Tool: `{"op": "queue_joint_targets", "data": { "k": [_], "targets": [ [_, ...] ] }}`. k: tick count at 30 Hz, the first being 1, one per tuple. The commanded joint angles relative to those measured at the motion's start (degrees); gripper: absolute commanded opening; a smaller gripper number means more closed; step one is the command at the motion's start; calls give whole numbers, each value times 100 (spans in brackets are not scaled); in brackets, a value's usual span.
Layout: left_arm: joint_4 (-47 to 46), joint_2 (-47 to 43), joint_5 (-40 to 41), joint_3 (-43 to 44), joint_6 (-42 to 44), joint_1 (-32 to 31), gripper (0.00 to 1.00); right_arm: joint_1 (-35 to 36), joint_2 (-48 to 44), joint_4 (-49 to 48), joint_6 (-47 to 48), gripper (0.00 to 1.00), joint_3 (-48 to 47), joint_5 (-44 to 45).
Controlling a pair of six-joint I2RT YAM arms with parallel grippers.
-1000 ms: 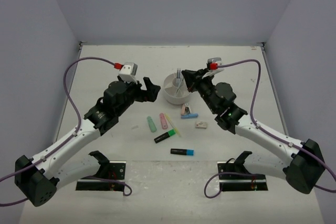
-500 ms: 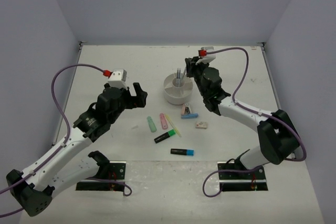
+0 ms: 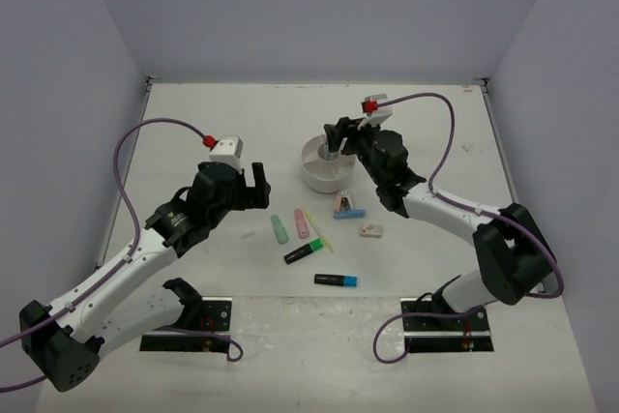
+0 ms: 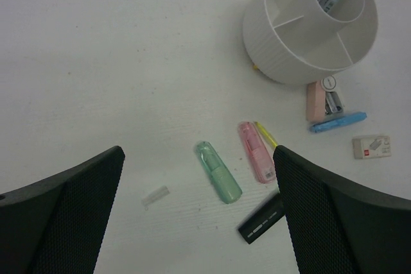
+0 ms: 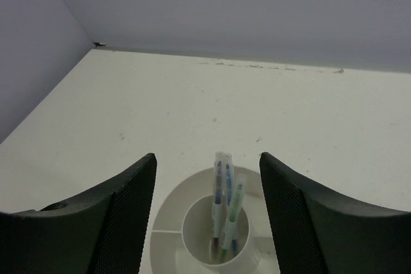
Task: Sort the stationery into containers
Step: Place the pen in the storage box, then pick up the pen from the center of the board.
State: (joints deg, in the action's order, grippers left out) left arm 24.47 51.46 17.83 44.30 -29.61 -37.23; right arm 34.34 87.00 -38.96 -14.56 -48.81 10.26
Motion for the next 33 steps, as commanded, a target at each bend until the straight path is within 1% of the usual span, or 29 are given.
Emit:
{"op": "queue_joint_targets", "data": {
  "k": [1,2,4,5,6,7,9,11,14,16,18,22,23,25,29,33],
  "targets": [
    [676,32,251,427,-106,31,100,66,-938,734,-236,67,19,-46],
    [804,40,283,552,-89,23,100,88,-1109,1499,-436,66,-64,-11],
    [1220,37,303,703,45,23,100,197,-1570,2663,-880,61,-149,-78],
    [1366,24,328,783,125,23,100,302,-1696,3211,-908,58,-145,-76],
    [1549,4,384,880,246,23,100,468,-1836,3432,-862,56,-120,-31],
    [1716,-10,501,950,310,23,100,683,-1879,3896,-807,53,-113,18],
    [1813,-35,686,979,418,23,100,857,-1899,4613,-658,52,-195,62],
    [1889,-97,949,955,431,23,100,1444,-1510,5868,-540,50,-590,-96],
    [1566,-257,789,684,447,23,100,1752,-748,6757,-537,49,-946,-321],
    [1392,-349,728,524,414,23,100,1867,-314,6944,-576,48,-1037,-331],
    [1306,-373,704,421,377,23,100,1937,-100,6925,-608,47,-1063,-422],
    [1291,-339,704,407,377,14,100,1955,378,6888,-498,43,-1259,-550],
    [1259,-338,704,367,377,14,100,1968,585,6929,-452,40,-1387,-558],
    [1249,-325,739,333,346,19,100,1963,875,6985,-421,39,-1561,-556],
    [1271,-278,790,333,315,14,100,1971,1256,7167,-419,38,-1854,-521],
    [1262,-307,766,329,315,18,100,1967,1424,7156,-425,37,-1947,-468]
  ]
}}
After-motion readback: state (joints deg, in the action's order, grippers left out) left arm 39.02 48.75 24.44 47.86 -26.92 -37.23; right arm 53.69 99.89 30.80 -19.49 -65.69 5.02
